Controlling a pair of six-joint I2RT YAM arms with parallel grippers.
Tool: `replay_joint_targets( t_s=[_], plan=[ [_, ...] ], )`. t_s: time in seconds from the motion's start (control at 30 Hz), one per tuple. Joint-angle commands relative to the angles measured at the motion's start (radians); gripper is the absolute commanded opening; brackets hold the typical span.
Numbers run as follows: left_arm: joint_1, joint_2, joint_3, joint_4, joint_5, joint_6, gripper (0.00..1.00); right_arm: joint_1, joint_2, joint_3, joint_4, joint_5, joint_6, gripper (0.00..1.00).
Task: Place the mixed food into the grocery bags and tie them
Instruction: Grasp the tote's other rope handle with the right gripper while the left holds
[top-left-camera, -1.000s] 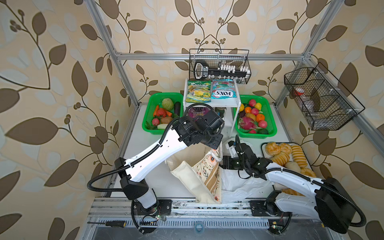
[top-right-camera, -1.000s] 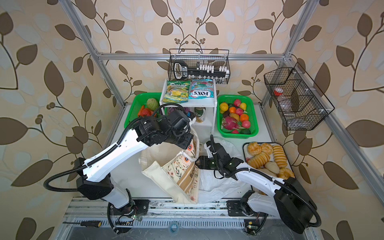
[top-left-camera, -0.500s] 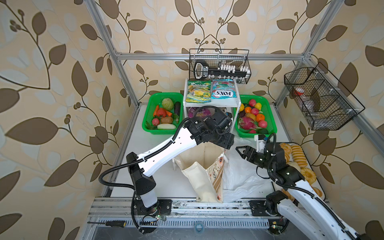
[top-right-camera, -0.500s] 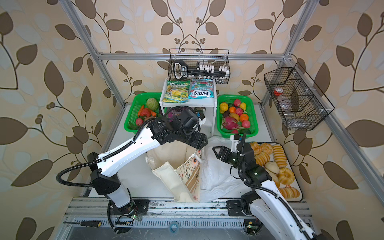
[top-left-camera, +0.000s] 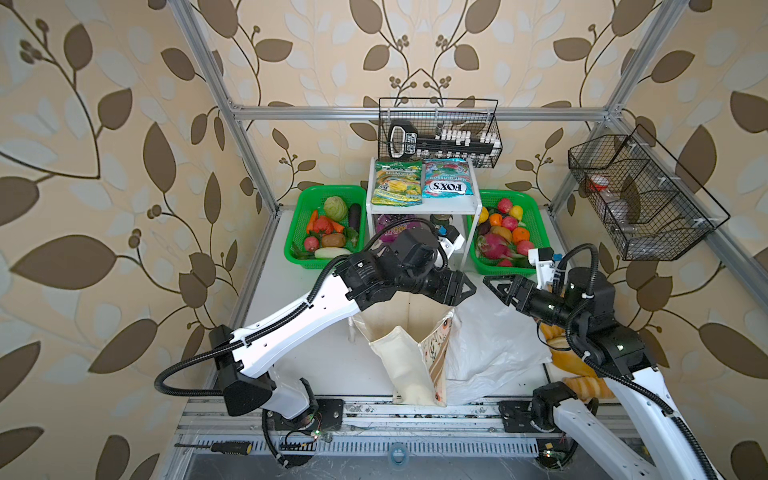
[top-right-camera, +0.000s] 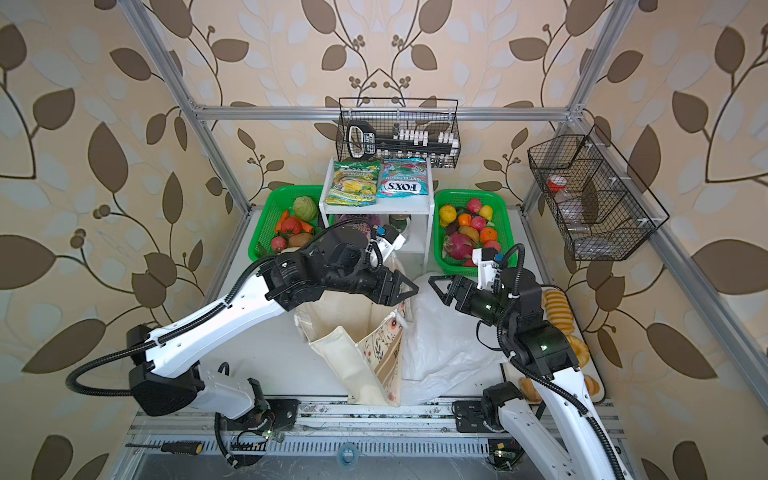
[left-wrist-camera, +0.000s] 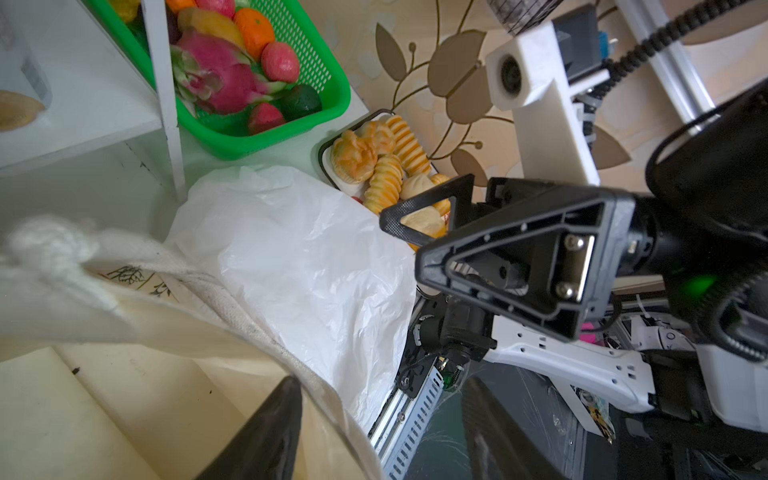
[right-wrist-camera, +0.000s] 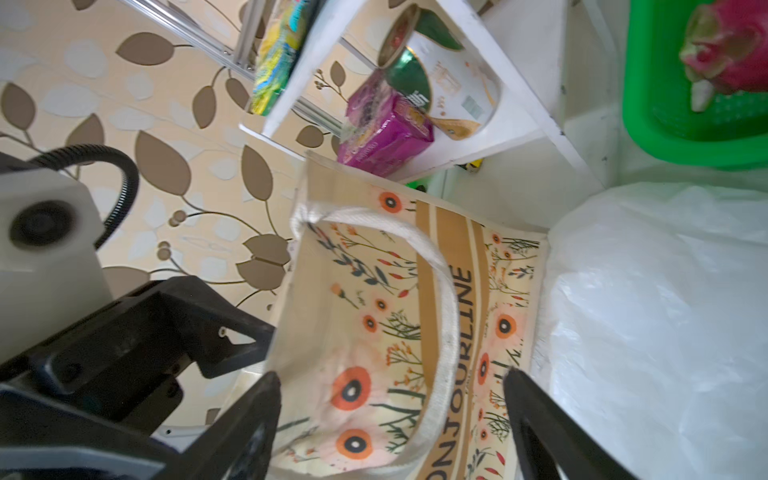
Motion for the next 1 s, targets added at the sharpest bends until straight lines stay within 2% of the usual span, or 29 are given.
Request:
replay_joint_targets(
  t_s=[0.0,0.07,0.17,0.27,0.33,0.37,0.4,0.5,0.57,0.67,0.73,0.8,0.87,0.9,0.97],
  plan=[
    [-0.006,-0.096,-0.059,0.113,-0.015,-0.019,0.56,0.015,0.041,0.048,-0.002,-0.095,0.011,0.85],
    [-0.006,-0.125,-0.086,0.116,-0.049,-0.016,0.49,0.052,0.054,0.067,0.022,-0.083,0.02,0.85],
    [-0.006,-0.156,-0.102,0.075,-0.129,0.0,0.4,0.137,0.102,0.109,0.02,-0.003,0.008,0.85],
    [-0.005,-0.189,-0.124,0.007,-0.265,0.003,0.27,0.247,0.172,0.181,-0.037,0.133,-0.032,0.85],
    [-0.006,-0.222,-0.165,-0.001,-0.314,-0.009,0.2,0.318,0.226,0.24,-0.085,0.239,-0.063,0.85],
    [-0.006,-0.24,-0.201,0.016,-0.337,-0.036,0.14,0.352,0.256,0.272,-0.098,0.274,-0.077,0.85],
    [-0.005,-0.251,-0.241,0.043,-0.343,-0.064,0.08,0.378,0.284,0.292,-0.104,0.293,-0.085,0.86],
    [-0.004,-0.264,-0.32,0.073,-0.29,-0.113,0.01,0.44,0.381,0.373,-0.147,0.355,-0.112,0.85],
    [-0.005,-0.27,-0.354,0.105,-0.228,-0.125,0.0,0.479,0.443,0.422,-0.2,0.434,-0.142,0.85],
    [-0.005,-0.286,-0.367,0.134,-0.169,-0.126,0.0,0.518,0.511,0.46,-0.265,0.543,-0.19,0.77],
    [-0.006,-0.31,-0.364,0.128,-0.181,-0.106,0.01,0.528,0.557,0.481,-0.32,0.591,-0.214,0.66],
    [-0.006,-0.341,-0.344,0.089,-0.227,-0.07,0.08,0.537,0.591,0.489,-0.359,0.635,-0.233,0.5],
    [-0.005,-0.383,-0.306,0.01,-0.324,-0.028,0.17,0.543,0.592,0.483,-0.372,0.677,-0.237,0.36],
    [-0.005,-0.401,-0.287,-0.04,-0.411,-0.026,0.25,0.543,0.584,0.476,-0.363,0.678,-0.239,0.31],
    [-0.005,-0.432,-0.235,-0.188,-0.651,-0.039,0.31,0.541,0.56,0.463,-0.332,0.665,-0.24,0.17]
  ],
)
